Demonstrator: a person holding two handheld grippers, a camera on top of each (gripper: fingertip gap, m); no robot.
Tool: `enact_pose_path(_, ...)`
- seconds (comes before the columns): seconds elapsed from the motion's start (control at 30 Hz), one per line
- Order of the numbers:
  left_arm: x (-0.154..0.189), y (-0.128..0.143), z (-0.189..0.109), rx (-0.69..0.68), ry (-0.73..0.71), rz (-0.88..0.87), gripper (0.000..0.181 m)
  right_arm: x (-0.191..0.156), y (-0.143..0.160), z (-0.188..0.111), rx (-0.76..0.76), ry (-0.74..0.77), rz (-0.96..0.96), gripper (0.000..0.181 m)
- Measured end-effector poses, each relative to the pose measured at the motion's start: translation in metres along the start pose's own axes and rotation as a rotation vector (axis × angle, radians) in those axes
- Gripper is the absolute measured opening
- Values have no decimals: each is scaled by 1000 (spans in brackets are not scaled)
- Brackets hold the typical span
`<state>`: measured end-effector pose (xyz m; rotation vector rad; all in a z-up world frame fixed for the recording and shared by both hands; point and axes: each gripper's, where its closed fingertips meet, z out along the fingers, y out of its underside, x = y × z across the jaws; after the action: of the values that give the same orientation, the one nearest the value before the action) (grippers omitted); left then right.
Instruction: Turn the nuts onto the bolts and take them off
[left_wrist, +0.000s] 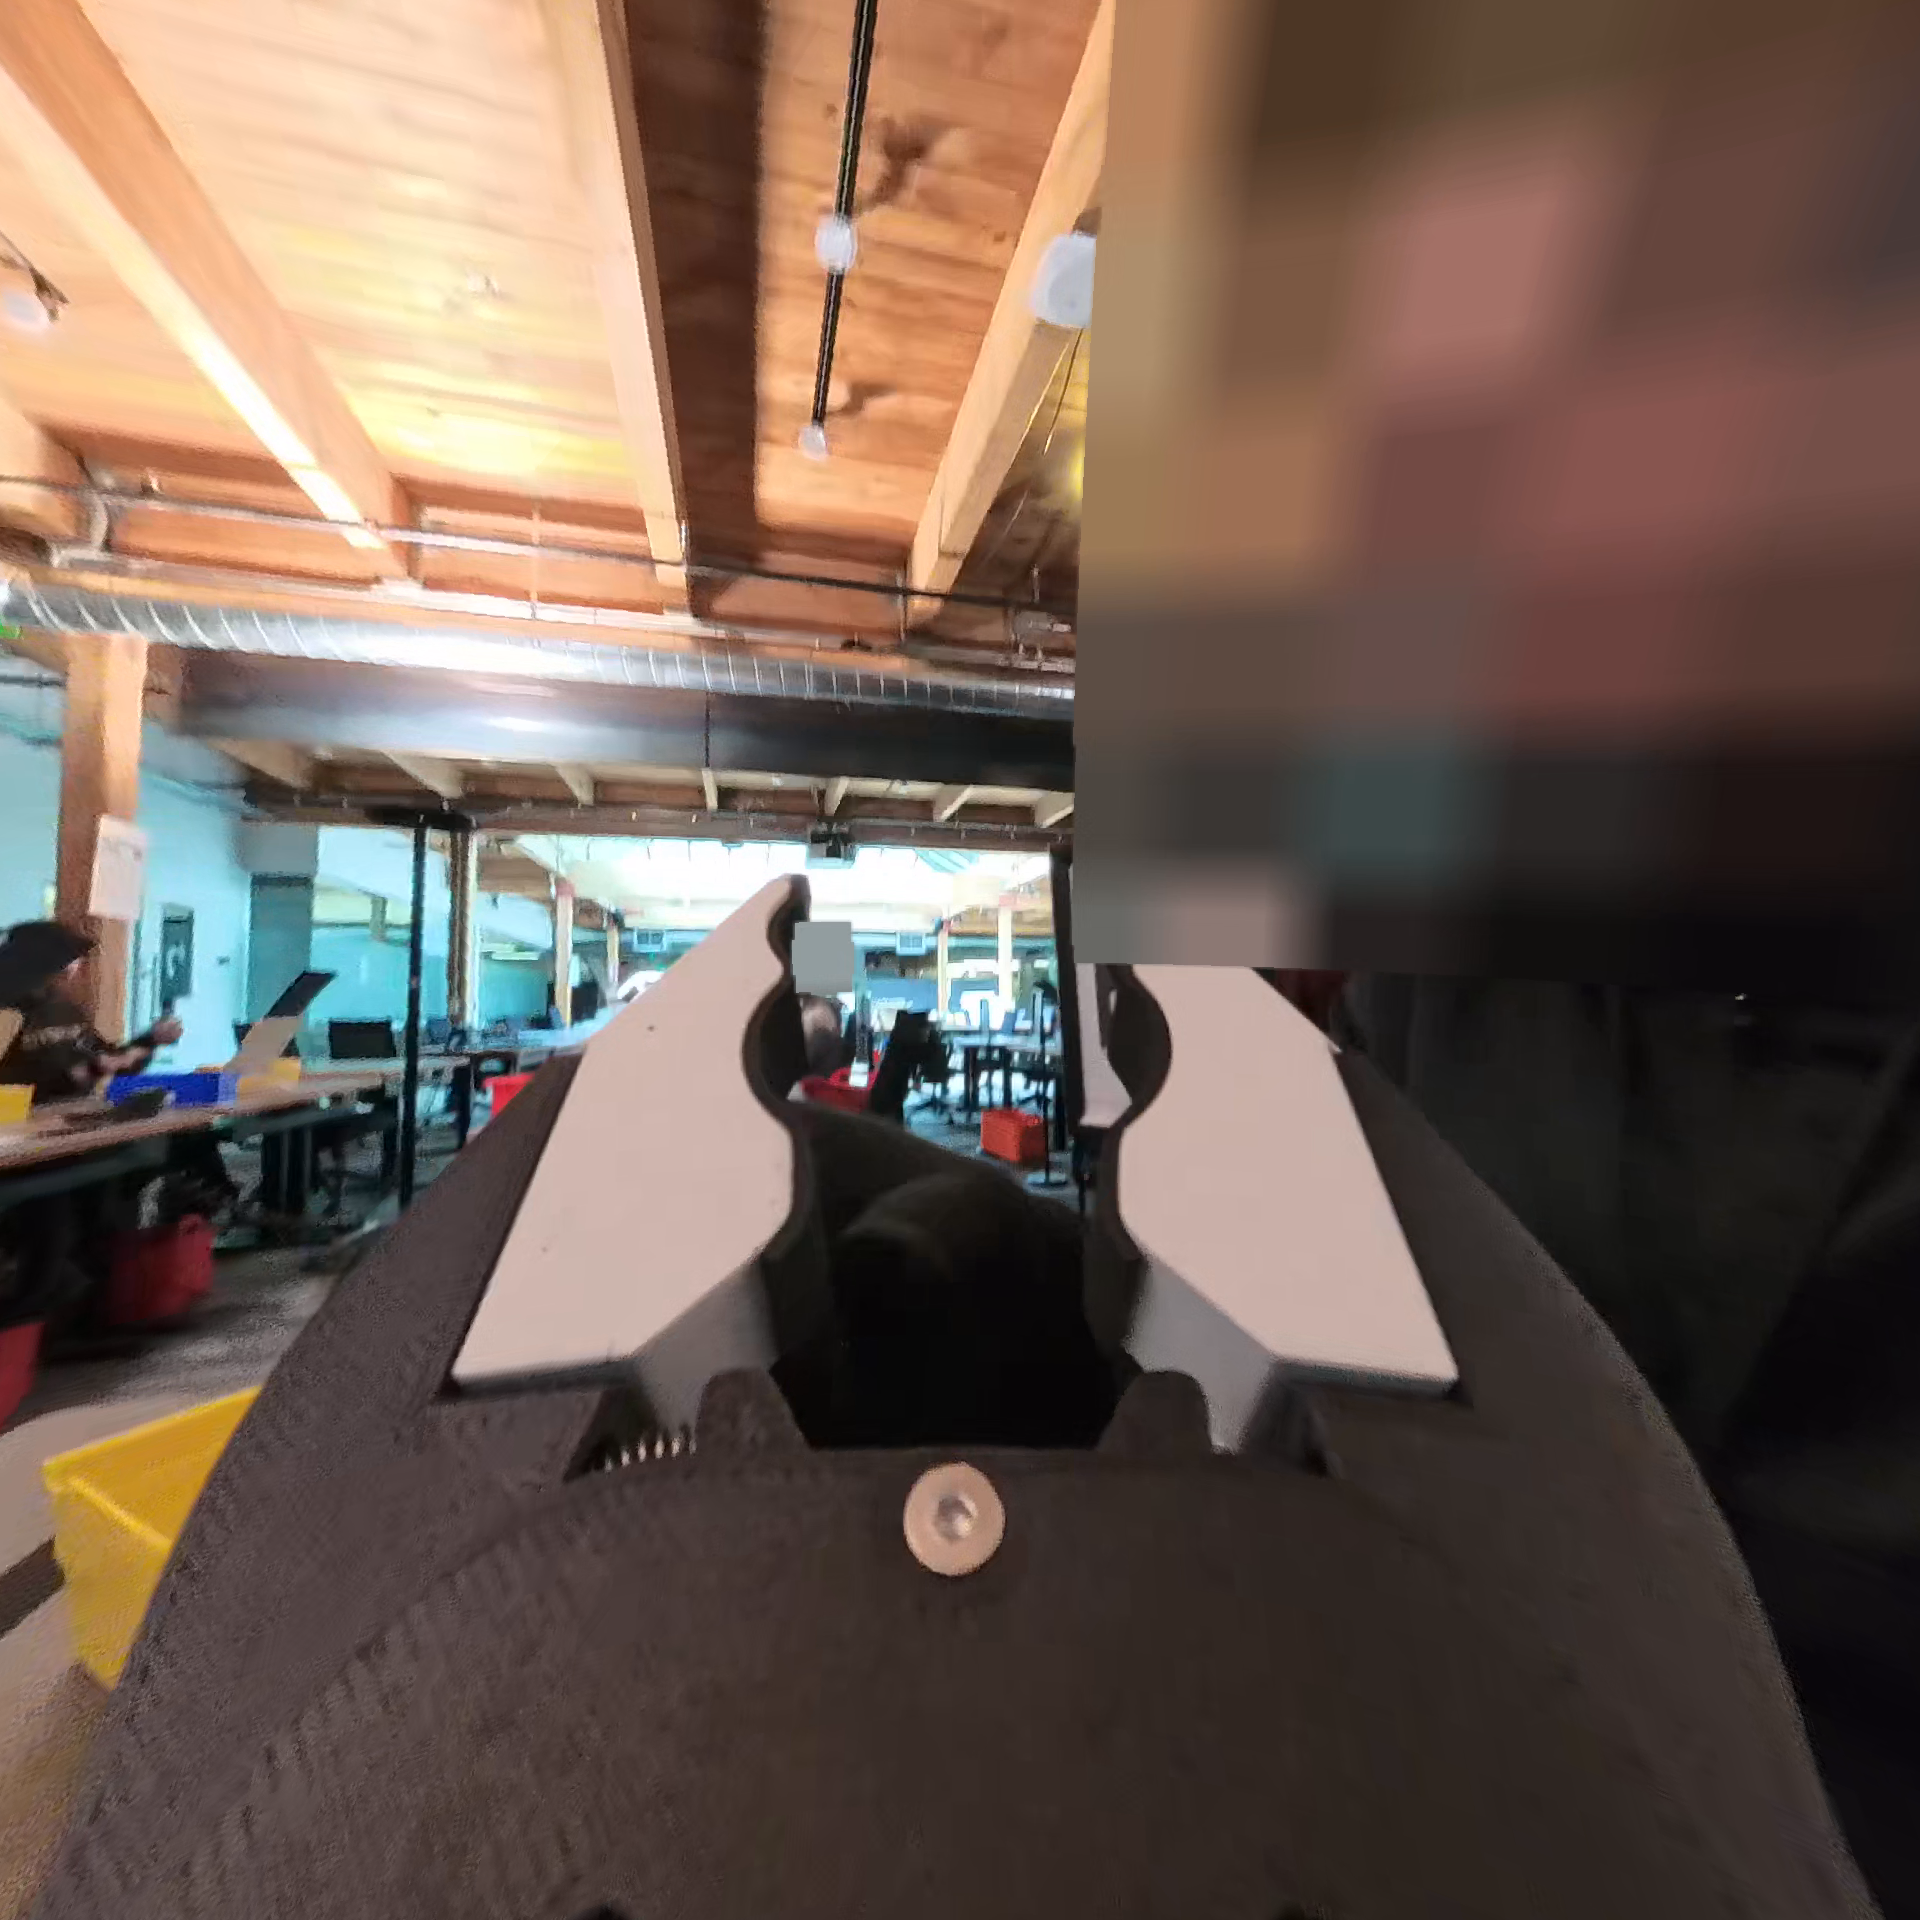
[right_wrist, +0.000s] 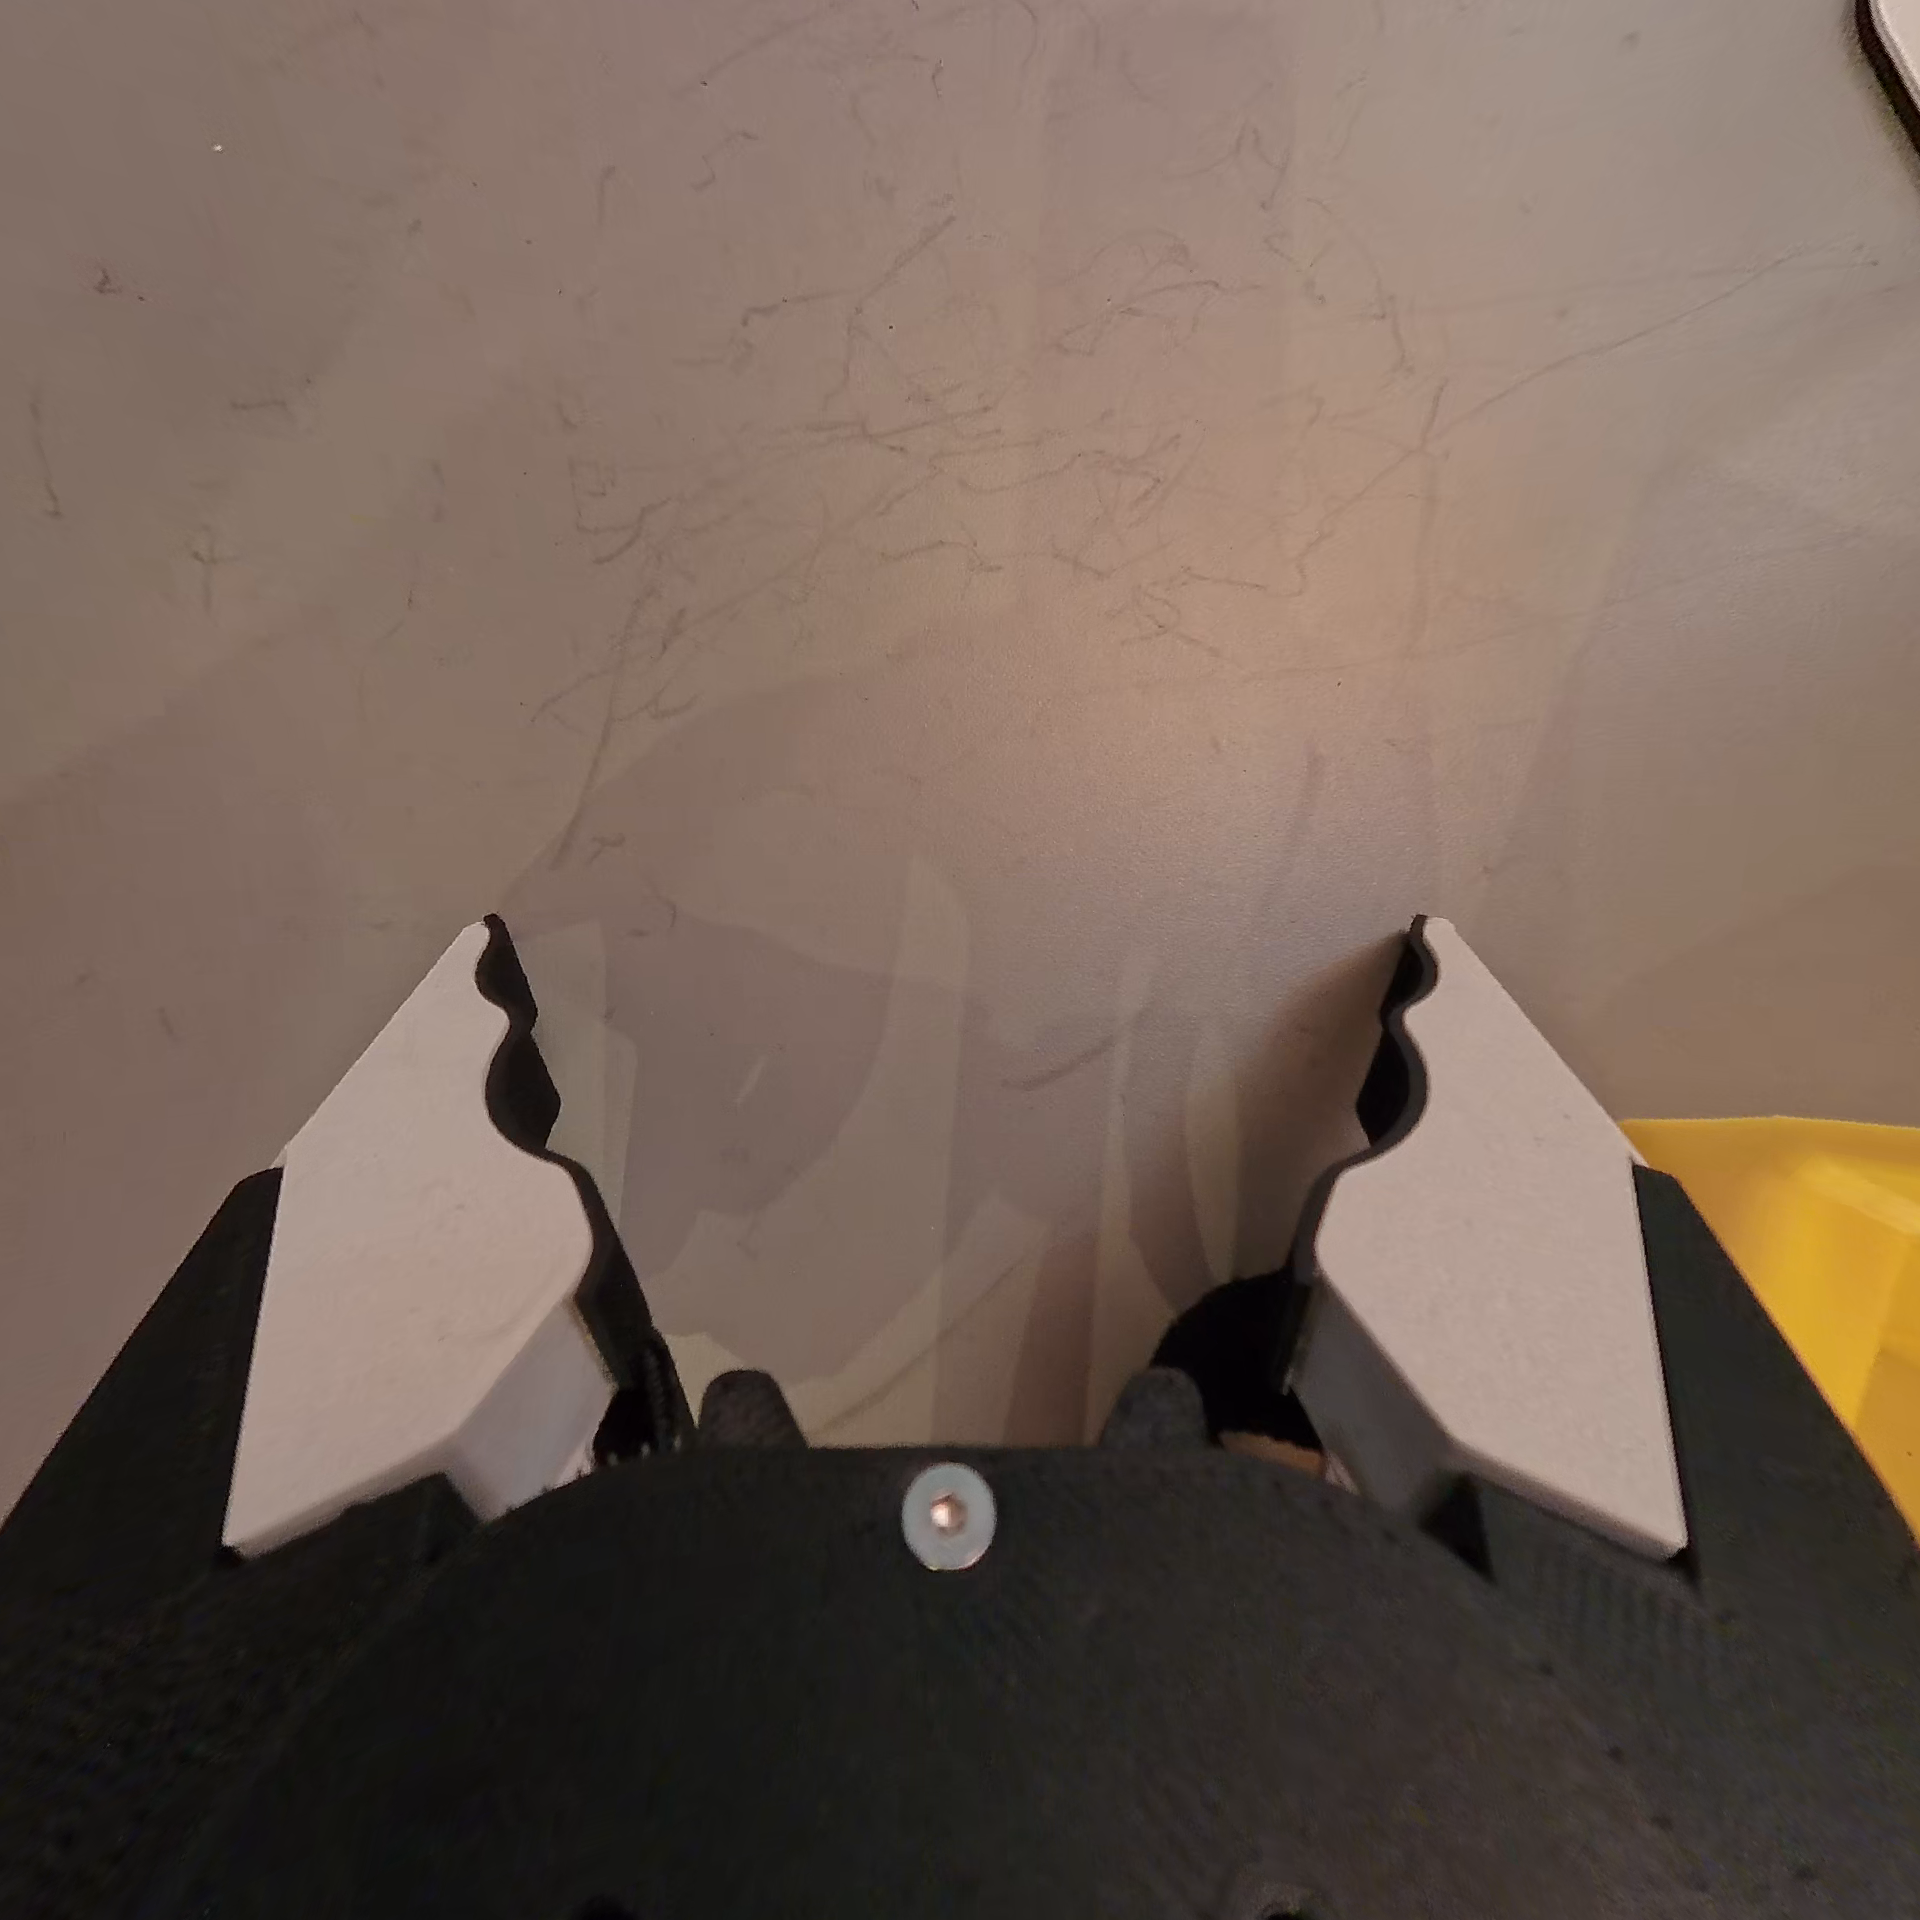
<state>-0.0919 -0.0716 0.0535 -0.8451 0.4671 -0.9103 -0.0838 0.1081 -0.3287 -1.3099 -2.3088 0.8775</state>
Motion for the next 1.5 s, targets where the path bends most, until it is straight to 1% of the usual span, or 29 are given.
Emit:
enact_pose_path(0.07,-7,17,3,-72,-36,7,58,0,0,0,0,0,0,156)
enact_pose_path(0.1,-9,25,3,-110,-41,8,42,0,0,0,0,0,0,156)
enact_pose_path(0.13,-8,31,3,-134,-28,4,39,0,0,0,0,0,0,156)
enact_pose_path(0.17,-12,33,4,-136,-51,1,46,0,0,0,0,0,0,156)
enact_pose_path(0.23,-17,40,3,-166,-70,-10,44,0,0,0,0,0,0,156)
enact_pose_path(0.3,-19,43,3,-162,-75,-35,36,0,0,0,0,0,0,156)
enact_pose_path(0.33,-19,45,3,-163,-70,-46,41,0,0,0,0,0,0,156)
enact_pose_path(0.43,-14,51,3,-176,-41,-52,43,0,0,0,0,0,0,156)
enact_pose_path(0.6,-7,53,13,-144,-25,-46,64,0,0,0,0,0,0,156)
enact_pose_path(0.63,-6,53,14,-134,-19,-61,64,0,0,0,0,0,0,156)
enact_pose_path(0.67,-4,54,14,-129,-12,-71,61,0,0,0,0,0,0,156)
enact_pose_path(0.7,-3,54,13,-119,-15,-79,62,0,0,0,0,0,0,156)
enact_pose_path(0.77,2,53,14,-93,12,-133,56,0,0,0,0,0,0,156)
enact_pose_path(0.8,2,55,17,-93,18,-159,68,0,0,0,0,0,0,156)
enact_pose_path(0.83,3,59,21,-116,20,-171,73,0,0,0,0,0,0,156)
enact_pose_path(0.87,6,62,24,-144,33,-156,66,0,0,0,0,0,0,156)
enact_pose_path(0.93,7,67,34,-168,42,-155,70,0,0,0,0,0,0,156)
enact_pose_path(0.97,9,69,38,-165,63,-165,63,0,0,0,0,0,0,156)
enact_pose_path(1.0,11,67,44,-132,76,-147,65,0,0,0,0,0,0,156)
enact_pose_path(1.07,11,73,58,-116,77,-170,89,0,0,0,0,0,0,156)
enact_pose_path(1.1,10,78,64,-126,76,-180,96,0,0,0,0,0,0,156)
enact_pose_path(1.17,17,83,75,-121,115,-163,100,0,0,0,0,0,0,156)
enact_pose_path(1.2,24,82,80,-102,158,-161,90,0,0,0,0,0,0,156)
enact_pose_path(1.23,30,79,84,-87,199,-158,77,0,0,0,0,0,0,156)
enact_pose_path(1.3,48,75,91,-80,299,-173,63,0,0,0,0,0,0,156)
enact_pose_path(1.37,73,72,98,-66,430,-241,56,0,0,0,0,0,0,156)
enact_pose_path(1.4,85,74,102,-87,484,-248,52,0,0,0,0,0,0,156)
enact_pose_path(1.5,109,72,112,-82,584,-274,48,0,0,0,0,0,0,156)
